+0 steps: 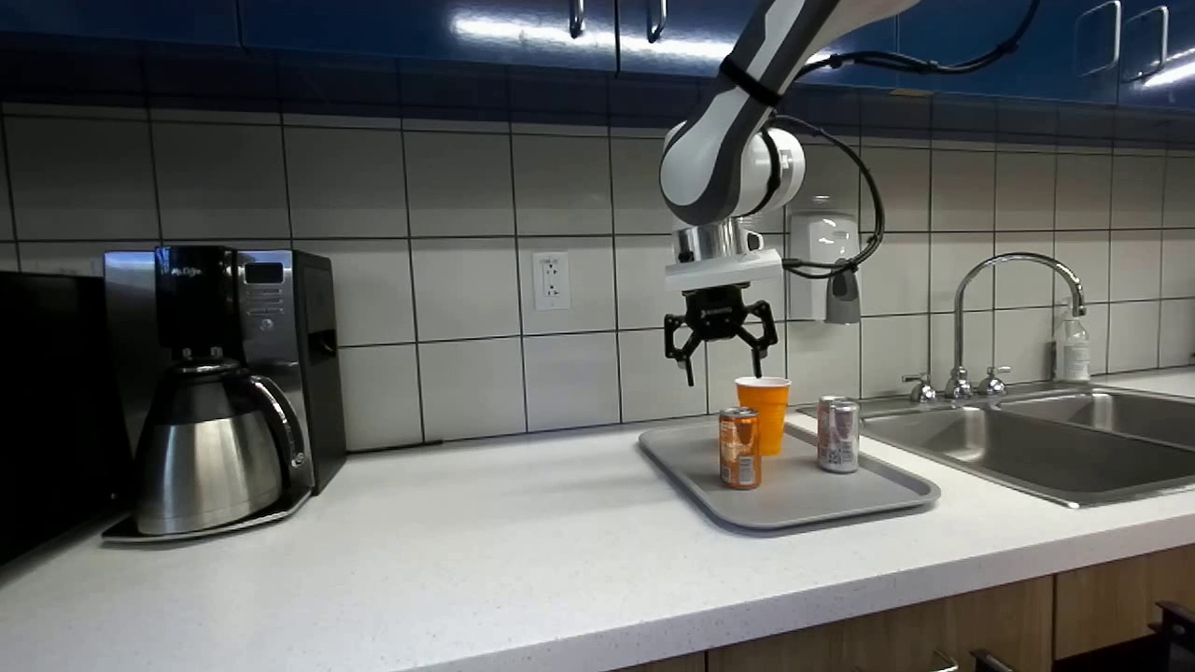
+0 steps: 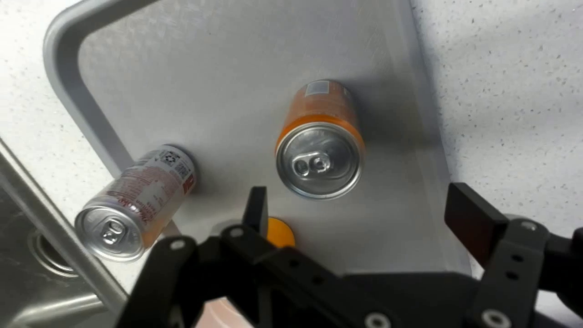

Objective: Pick up the silver coke can and place it on the gray tray, pick up the orange fanta can and place it on the gray tray

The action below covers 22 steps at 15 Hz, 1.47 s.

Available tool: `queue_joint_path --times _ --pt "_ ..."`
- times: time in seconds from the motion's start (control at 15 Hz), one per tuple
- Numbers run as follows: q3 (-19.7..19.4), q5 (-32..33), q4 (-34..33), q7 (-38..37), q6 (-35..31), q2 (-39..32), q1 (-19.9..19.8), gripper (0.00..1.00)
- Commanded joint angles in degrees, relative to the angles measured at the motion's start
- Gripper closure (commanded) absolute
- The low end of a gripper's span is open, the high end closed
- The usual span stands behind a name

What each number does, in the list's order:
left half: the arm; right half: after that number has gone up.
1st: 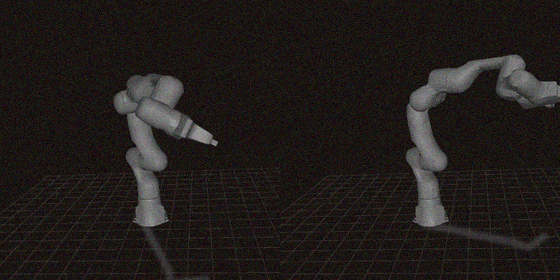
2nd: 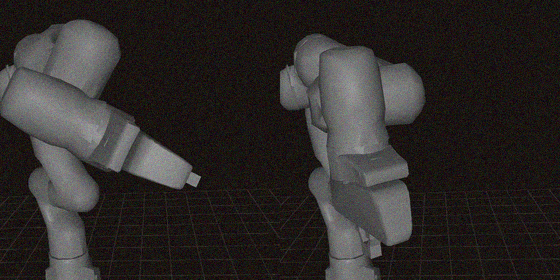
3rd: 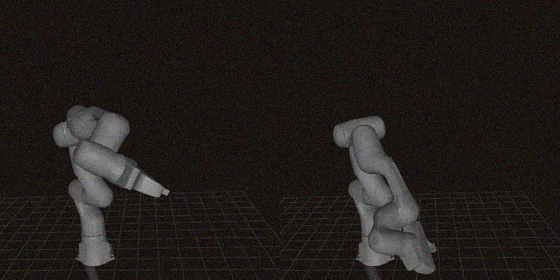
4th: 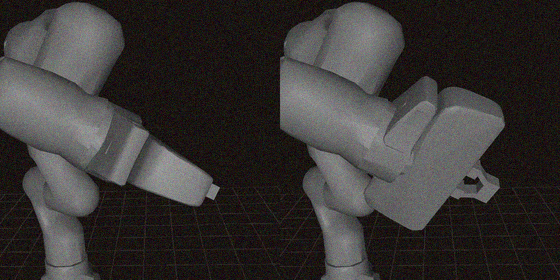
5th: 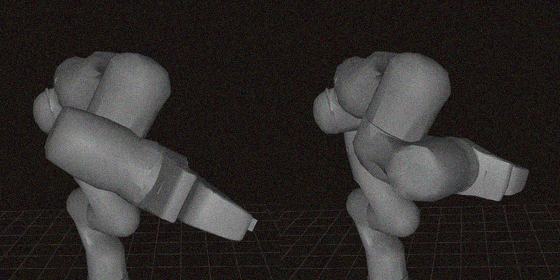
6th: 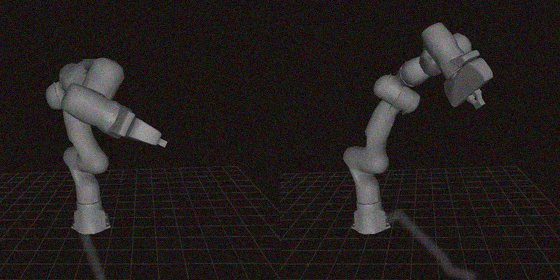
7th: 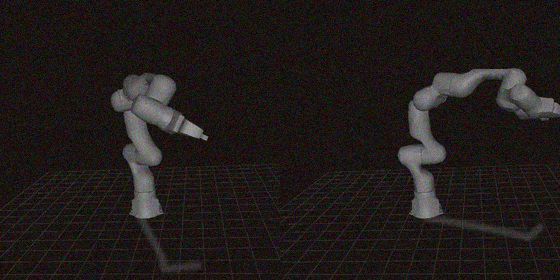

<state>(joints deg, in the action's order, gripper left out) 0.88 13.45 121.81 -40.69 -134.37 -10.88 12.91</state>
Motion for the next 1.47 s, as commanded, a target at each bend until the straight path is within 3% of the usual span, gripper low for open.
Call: queue_joint_path --times 0.0,0.87,1.4 --pt "1.07 3.36 6.48 -2.48 -2.00 5.98 0.08 0.00" --pt "4.84 9.49 22.73 -7.48 -11.72 16.51 -2.13 0.00" --pt "6.55 7.88 23.10 -11.41 -12.52 17.38 -3.57 0.00"
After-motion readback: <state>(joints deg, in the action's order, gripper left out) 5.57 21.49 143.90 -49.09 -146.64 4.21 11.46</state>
